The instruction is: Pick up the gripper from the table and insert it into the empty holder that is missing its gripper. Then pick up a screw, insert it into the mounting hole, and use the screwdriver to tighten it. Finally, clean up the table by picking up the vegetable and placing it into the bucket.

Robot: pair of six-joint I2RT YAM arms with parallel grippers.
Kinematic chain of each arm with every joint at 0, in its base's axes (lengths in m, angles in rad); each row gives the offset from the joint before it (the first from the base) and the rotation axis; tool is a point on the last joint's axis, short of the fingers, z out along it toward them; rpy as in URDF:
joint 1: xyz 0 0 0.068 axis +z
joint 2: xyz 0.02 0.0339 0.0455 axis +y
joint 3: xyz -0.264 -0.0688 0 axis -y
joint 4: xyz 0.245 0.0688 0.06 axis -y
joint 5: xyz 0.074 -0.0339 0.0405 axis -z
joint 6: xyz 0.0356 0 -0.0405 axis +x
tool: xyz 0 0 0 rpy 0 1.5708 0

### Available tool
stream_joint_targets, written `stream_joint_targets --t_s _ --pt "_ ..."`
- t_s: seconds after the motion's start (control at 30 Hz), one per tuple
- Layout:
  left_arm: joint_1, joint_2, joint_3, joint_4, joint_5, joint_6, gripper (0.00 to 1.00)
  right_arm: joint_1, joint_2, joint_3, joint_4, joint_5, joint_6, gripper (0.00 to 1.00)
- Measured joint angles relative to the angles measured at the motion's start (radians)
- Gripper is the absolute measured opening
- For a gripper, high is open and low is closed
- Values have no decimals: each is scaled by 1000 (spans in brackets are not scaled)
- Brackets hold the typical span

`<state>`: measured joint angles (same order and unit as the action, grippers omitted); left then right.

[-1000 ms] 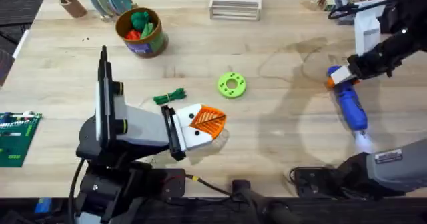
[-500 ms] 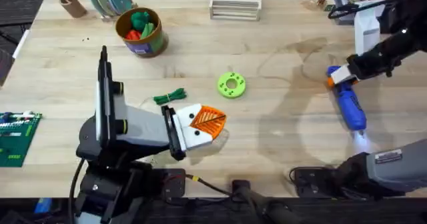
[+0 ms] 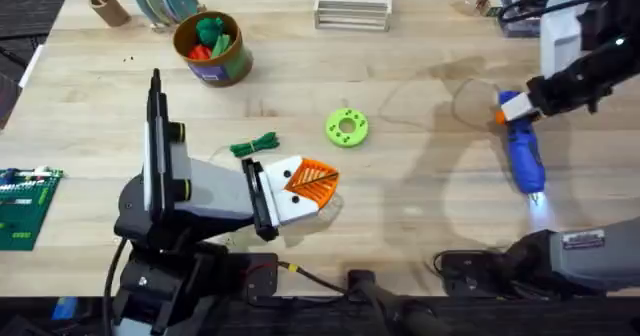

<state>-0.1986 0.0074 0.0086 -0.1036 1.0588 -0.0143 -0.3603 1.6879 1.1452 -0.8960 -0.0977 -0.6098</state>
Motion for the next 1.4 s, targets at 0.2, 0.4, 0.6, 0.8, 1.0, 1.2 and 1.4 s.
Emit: stream_joint_targets --t_s 0.2,0.4,0.6,0.8,1.0,1.2,1.4 --pt "0 0 0 0 0 0 16 1 -124 0 -1 -7 10 180" --pt "0 0 0 0 0 0 16 2 -244 0 -5 -13 43 173" --pt "0 0 0 0 0 0 16 2 -371 -1 -5 -32 87 167" --pt "0 0 0 0 0 0 16 2 -515 -3 8 -122 132 161" --pt "0 0 0 0 0 0 16 2 -642 -4 10 -230 205 155" --pt "0 0 0 0 0 0 16 2 -778 -20 33 -322 230 148" --pt "0 0 0 0 0 0 16 2 -925 -121 222 -419 301 143"
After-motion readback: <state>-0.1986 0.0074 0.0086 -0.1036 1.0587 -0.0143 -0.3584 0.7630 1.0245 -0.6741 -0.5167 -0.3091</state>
